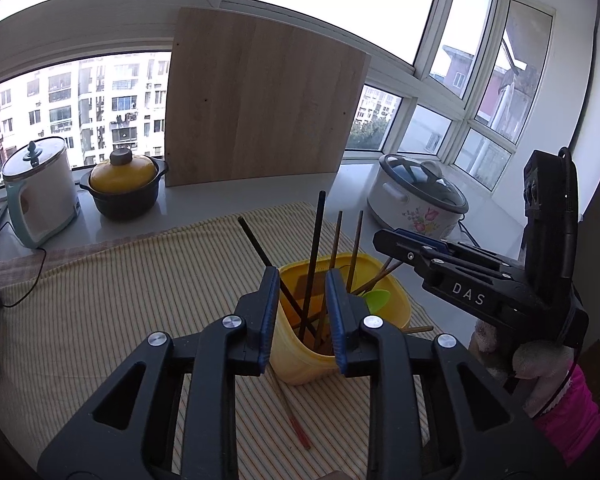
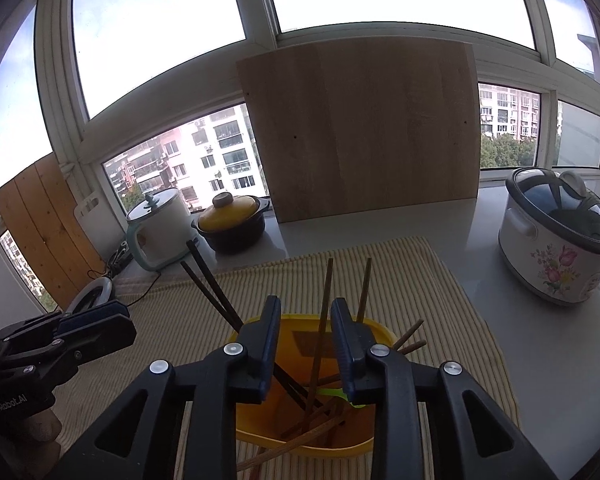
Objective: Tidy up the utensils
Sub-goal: 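Lower both chopsticks into the yellow container and open both tools, then move the right tool back over the last wooden chopstick on the cloth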
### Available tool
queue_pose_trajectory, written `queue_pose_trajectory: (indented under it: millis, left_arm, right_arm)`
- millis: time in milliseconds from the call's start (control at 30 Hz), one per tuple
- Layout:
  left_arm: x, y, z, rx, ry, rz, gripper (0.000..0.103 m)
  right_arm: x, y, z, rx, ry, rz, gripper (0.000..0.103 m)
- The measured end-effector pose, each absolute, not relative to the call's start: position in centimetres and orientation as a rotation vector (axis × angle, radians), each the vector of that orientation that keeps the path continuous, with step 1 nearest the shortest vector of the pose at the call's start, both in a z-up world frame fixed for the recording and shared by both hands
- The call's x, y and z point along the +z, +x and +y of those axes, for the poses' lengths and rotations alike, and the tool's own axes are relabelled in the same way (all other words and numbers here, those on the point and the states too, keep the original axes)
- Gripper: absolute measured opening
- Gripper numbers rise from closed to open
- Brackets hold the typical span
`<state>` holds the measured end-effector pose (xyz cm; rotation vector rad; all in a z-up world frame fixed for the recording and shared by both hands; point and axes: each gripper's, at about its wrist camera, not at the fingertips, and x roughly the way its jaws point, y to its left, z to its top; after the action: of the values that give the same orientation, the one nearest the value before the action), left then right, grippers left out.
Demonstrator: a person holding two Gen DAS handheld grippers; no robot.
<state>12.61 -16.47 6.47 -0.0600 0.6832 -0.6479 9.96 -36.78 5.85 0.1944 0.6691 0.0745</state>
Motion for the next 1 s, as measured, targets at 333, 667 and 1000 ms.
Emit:
queue_pose_trajectory:
  millis: [333,667,1000]
  left_arm:
    - [6.5,11.2,-13.9,-0.606,-0.04,0.64,0.023]
    - [3.9,9.9,-9.6,-0.541,-0.046,0.668,0.035]
    - [-2.8,8.0,-3.9,-0.426,-0.11,0.8,0.049]
  right_arm:
    - [6.4,8.3,-35.7,0.063,0.175,0.666,0.03]
    - [6.7,5.7,-33.7,0.101,0.165,0.662,0.03]
    - [3.1,3.1,-30.4,0.176,0.178,0.767,0.03]
